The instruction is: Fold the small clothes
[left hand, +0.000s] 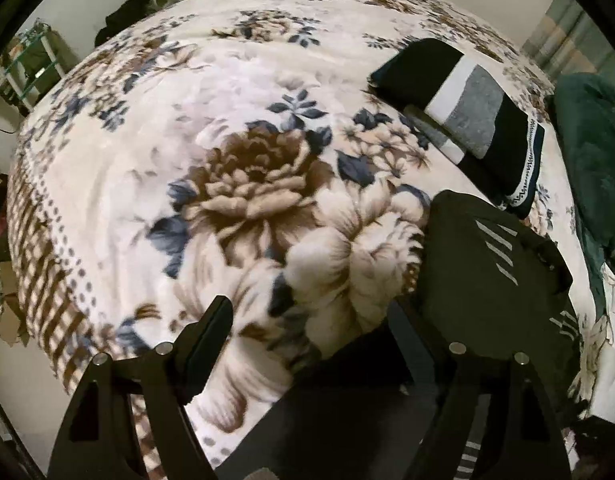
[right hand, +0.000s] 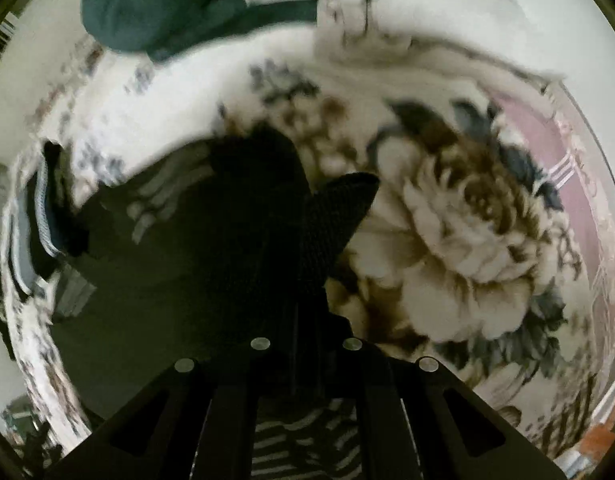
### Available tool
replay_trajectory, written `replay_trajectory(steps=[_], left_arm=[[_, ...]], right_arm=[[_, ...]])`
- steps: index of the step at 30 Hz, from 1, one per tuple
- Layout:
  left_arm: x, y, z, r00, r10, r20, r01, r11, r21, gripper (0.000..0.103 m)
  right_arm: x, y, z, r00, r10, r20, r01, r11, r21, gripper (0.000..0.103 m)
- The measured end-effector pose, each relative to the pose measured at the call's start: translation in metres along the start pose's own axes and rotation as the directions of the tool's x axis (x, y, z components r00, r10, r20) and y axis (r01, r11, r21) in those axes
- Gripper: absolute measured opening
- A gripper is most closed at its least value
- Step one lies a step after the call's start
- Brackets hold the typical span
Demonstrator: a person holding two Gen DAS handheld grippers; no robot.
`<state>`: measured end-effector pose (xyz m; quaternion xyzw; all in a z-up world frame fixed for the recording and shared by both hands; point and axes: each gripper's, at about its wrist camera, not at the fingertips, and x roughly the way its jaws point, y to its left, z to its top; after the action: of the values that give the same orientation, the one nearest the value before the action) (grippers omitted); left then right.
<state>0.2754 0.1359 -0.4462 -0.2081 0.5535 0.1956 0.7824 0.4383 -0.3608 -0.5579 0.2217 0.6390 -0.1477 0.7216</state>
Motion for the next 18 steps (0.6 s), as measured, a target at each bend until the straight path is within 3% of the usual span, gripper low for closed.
replay_trajectory(steps=[2,4,7,8,9,11,13,15,18], left_arm=[[0.007,-0.004,0.000,1.000,-0.011,-0.007,0.011,1.000,0.006,0.079],[0.016,-0.008,-0.001,1.000,-0.012,-0.017,0.012,1.000,0.015,0.079],[0.031,-0.014,-0.004,0.999,-0.022,-0.048,0.022,1.000,0.016,0.079],[0.036,-0.016,-0.006,0.998,-0.024,-0.057,0.025,1.000,0.016,0.079],[0.042,-0.019,-0.008,0.997,-0.025,-0.071,0.027,0.999,0.022,0.079],[0.055,-0.027,-0.013,0.996,0.002,-0.092,0.003,0.999,0.051,0.079],[0.069,-0.033,-0.018,0.993,0.055,-0.108,-0.045,0.995,0.094,0.079],[0.078,-0.033,-0.023,0.989,0.086,-0.120,-0.072,0.991,0.115,0.079],[0.088,-0.028,-0.028,0.984,0.132,-0.124,-0.114,0.983,0.144,0.079]], right_arm=[[0.016,0.006,0.009,0.995,-0.054,-0.089,0.050,0.998,-0.045,0.008],[0.010,0.014,0.015,0.990,-0.094,-0.104,0.086,0.993,-0.075,0.008],[-0.022,0.035,0.018,0.993,-0.113,-0.021,0.110,0.989,-0.098,0.018],[-0.033,0.046,0.017,0.994,-0.106,0.020,0.108,0.988,-0.112,0.027],[-0.042,0.063,0.014,0.994,-0.086,0.063,0.094,0.986,-0.140,0.037],[-0.043,0.109,0.004,0.996,-0.017,0.083,0.038,0.966,-0.257,0.045],[-0.025,0.170,-0.012,0.999,0.048,0.012,-0.038,0.903,-0.427,0.046],[0.001,0.238,-0.029,0.989,0.103,-0.107,-0.146,0.807,-0.572,0.046],[0.039,0.322,-0.056,0.978,0.085,-0.191,-0.200,0.651,-0.732,0.046]])
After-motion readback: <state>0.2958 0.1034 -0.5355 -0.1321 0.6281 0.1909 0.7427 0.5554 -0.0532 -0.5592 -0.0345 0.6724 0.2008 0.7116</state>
